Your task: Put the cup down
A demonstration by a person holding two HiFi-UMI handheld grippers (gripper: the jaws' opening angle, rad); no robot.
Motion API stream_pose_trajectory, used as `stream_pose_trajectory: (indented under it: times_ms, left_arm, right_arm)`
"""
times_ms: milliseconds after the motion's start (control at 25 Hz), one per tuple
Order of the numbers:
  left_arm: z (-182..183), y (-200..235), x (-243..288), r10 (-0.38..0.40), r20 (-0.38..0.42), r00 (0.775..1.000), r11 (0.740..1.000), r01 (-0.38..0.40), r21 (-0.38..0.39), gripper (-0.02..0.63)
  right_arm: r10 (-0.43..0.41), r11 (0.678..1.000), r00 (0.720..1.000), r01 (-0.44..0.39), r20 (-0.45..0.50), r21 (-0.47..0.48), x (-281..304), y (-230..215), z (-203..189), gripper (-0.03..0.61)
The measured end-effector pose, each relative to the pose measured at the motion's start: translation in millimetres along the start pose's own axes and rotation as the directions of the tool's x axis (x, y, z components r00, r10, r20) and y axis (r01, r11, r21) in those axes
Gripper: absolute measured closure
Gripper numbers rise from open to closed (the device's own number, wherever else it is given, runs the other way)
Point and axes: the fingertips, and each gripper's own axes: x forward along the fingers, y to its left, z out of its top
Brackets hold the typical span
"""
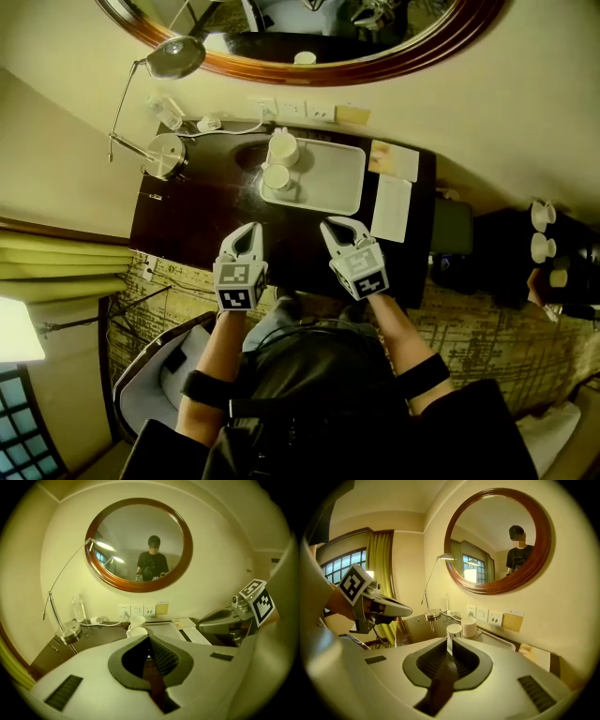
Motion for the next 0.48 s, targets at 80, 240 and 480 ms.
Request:
stream_pose_trajectory:
  times_ms: [80,240,480]
  left_arm:
    - [0,1,0,0.013,-0.003,1.0,1.0,-0.013,-0.002,0.612]
    - [-3,7,0,0.025,-0.012,1.0,1.0,-0.025,-0.01,0.612]
    - [-12,15,9,0.015,-0.042,0.999,1.0,-0.014,0.016,0.612]
  right_arm:
    - [0.026,1.0,0.999,-0.026,-0.021,-0.01,8,4,-5,0.486]
    - [0.072,0.996,0.996,-0.074,-0.051,-0.045,32,14,-5,0.363]
    - [0.078,0.996,0.992,-0.083,-0.102,-0.045,82,19,-12,0.178]
